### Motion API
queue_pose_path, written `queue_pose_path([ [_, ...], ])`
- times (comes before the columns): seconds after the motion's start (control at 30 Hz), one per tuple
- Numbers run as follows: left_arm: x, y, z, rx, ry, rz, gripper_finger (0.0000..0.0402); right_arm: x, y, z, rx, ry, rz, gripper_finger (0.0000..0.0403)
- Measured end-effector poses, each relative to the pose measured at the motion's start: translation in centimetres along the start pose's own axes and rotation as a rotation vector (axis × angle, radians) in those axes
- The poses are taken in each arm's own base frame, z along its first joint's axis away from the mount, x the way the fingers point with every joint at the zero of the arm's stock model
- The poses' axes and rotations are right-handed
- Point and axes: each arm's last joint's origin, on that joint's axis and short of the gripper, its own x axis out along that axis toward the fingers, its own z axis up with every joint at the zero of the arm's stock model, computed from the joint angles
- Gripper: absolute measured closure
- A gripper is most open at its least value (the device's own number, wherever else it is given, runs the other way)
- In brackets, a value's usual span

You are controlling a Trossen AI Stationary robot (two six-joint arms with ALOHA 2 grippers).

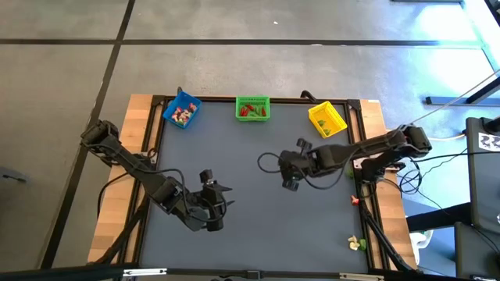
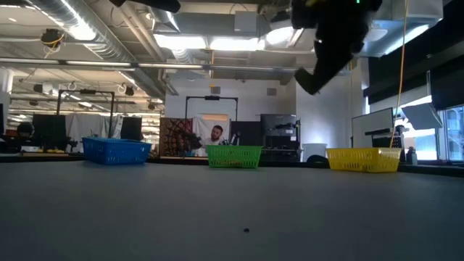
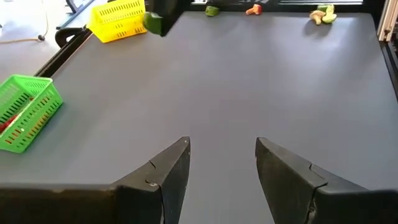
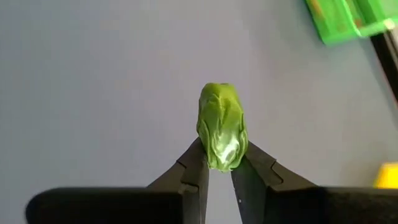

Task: Sort produce into baskets
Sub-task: Put the green chili pepper into the yellow bin

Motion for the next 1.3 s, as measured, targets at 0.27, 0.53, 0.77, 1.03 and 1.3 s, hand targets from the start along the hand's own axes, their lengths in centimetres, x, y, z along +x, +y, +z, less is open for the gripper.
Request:
queue_pose_path([
  [0.27, 0.0, 0.0, 0.0, 0.017, 0.0, 0.0, 0.0224, 1.3, -4.4, -0.4, 0.046, 0.184, -0.128, 0.0345],
  [0.53, 0.0, 0.0, 0.0, 0.032, 0.0, 0.0, 0.0224, 2.2, -9.5, -0.8, 0.095, 0.339, -0.292, 0.0345],
  [0.77, 0.0, 0.0, 0.0, 0.033, 0.0, 0.0, 0.0224, 3.2, -14.2, -1.0, 0.196, 0.417, -0.347, 0.0345],
  [1.03, 0.0, 0.0, 0.0, 0.033, 0.0, 0.0, 0.0224, 3.8, -20.2, -2.1, 0.342, 0.487, -0.406, 0.0345],
  [1.3, 0.0, 0.0, 0.0, 0.033, 0.001, 0.0, 0.0224, 4.8, -24.8, -4.0, 0.512, 0.49, -0.469, 0.0345],
])
